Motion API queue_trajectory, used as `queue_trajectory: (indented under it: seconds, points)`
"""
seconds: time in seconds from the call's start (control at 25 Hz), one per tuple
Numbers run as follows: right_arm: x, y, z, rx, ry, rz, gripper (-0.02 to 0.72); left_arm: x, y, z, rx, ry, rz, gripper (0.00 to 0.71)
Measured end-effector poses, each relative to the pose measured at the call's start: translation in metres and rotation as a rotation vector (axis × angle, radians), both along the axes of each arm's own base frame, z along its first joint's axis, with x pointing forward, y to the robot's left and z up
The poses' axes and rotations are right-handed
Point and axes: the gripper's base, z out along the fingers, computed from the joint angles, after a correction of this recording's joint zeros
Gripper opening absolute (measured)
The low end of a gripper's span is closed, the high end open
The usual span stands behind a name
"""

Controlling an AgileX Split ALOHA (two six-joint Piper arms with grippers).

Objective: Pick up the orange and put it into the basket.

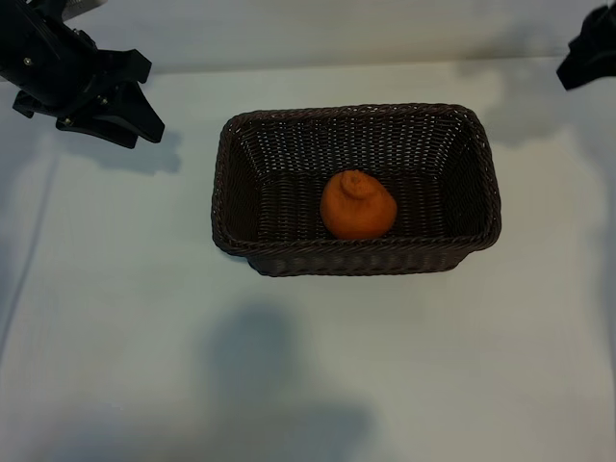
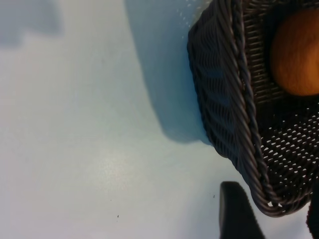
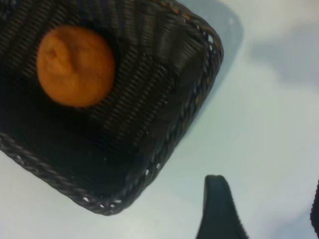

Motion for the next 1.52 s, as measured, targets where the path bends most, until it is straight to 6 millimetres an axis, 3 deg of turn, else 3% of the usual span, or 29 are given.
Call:
queue_trajectory:
  seconds: [0.24, 1.52]
  points:
    - [-0.004, -0.003, -0.025, -0.018, 0.036, -0.01, 0.437, 0.0, 0.0, 0.0, 0.0, 0.0, 0.0, 0.398]
    - [-0.005, -0.001, -0.026, 0.007, 0.049, -0.011, 0.435, 0.0, 0.0, 0.0, 0.001, 0.001, 0.001, 0.398]
